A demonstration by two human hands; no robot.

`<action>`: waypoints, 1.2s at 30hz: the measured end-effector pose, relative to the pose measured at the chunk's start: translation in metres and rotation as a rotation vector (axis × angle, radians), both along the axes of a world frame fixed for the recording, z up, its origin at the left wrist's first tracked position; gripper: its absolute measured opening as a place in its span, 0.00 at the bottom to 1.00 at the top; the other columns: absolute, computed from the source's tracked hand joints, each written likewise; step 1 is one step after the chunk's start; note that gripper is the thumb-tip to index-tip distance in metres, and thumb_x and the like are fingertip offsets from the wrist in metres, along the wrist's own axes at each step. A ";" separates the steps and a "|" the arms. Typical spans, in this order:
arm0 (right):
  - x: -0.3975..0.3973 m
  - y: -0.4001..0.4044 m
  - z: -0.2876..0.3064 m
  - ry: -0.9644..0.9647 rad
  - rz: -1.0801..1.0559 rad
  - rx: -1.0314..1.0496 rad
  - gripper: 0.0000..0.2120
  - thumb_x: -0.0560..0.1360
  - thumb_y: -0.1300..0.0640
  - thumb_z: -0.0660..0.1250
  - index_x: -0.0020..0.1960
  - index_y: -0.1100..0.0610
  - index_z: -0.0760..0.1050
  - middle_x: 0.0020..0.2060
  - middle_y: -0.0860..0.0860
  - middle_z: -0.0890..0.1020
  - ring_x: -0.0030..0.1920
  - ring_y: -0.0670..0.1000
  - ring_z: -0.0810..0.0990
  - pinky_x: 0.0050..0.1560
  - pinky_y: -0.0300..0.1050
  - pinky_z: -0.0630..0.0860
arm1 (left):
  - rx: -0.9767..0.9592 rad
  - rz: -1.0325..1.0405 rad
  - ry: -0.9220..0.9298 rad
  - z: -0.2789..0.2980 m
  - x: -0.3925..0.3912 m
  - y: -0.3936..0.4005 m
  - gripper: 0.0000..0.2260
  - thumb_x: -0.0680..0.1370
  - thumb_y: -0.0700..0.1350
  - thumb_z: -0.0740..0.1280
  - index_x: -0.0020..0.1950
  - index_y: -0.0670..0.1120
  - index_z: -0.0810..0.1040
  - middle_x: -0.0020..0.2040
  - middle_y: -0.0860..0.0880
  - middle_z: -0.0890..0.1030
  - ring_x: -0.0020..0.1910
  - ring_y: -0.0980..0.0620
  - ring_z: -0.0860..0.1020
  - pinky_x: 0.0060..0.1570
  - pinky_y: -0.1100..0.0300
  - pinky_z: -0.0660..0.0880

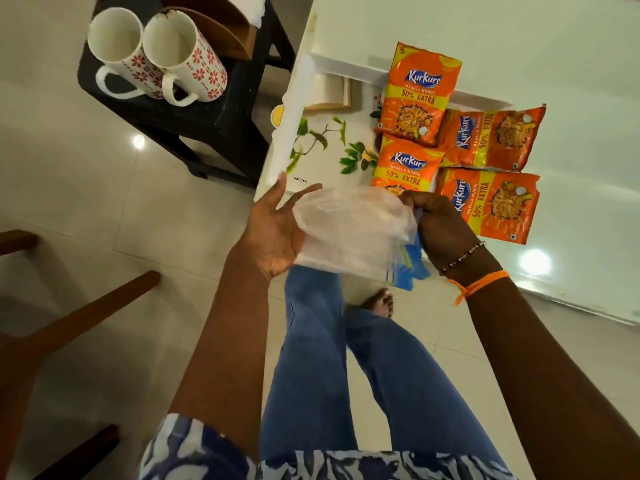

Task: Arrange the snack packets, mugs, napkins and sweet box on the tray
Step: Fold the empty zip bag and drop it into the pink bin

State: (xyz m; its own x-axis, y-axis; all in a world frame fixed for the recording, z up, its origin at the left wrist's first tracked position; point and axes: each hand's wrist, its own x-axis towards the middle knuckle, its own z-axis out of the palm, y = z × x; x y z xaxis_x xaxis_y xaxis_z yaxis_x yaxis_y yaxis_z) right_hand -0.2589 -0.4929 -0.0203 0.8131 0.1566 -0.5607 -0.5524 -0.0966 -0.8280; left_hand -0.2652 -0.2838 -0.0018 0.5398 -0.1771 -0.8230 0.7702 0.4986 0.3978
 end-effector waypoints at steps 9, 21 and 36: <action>0.056 0.044 0.008 -0.098 -0.193 0.194 0.14 0.73 0.72 0.50 0.49 0.61 0.72 0.39 0.48 0.78 0.41 0.40 0.77 0.47 0.35 0.72 | 0.248 -0.308 -0.186 -0.010 0.023 0.039 0.39 0.68 0.33 0.71 0.73 0.53 0.57 0.68 0.49 0.71 0.65 0.50 0.72 0.53 0.58 0.77; 0.096 0.108 -0.016 0.213 -0.119 0.190 0.19 0.68 0.75 0.65 0.56 0.63 0.73 0.43 0.50 0.85 0.45 0.51 0.83 0.47 0.46 0.82 | 0.510 -0.163 -0.205 -0.007 0.088 0.089 0.19 0.70 0.36 0.71 0.60 0.43 0.75 0.50 0.49 0.82 0.49 0.51 0.81 0.41 0.65 0.79; 0.127 0.084 -0.012 0.180 -0.646 0.078 0.06 0.75 0.54 0.62 0.50 0.52 0.75 0.46 0.50 0.80 0.52 0.52 0.78 0.53 0.47 0.74 | 0.291 -0.296 -0.092 -0.002 0.166 0.037 0.20 0.74 0.34 0.64 0.63 0.48 0.71 0.56 0.46 0.80 0.51 0.49 0.79 0.49 0.56 0.77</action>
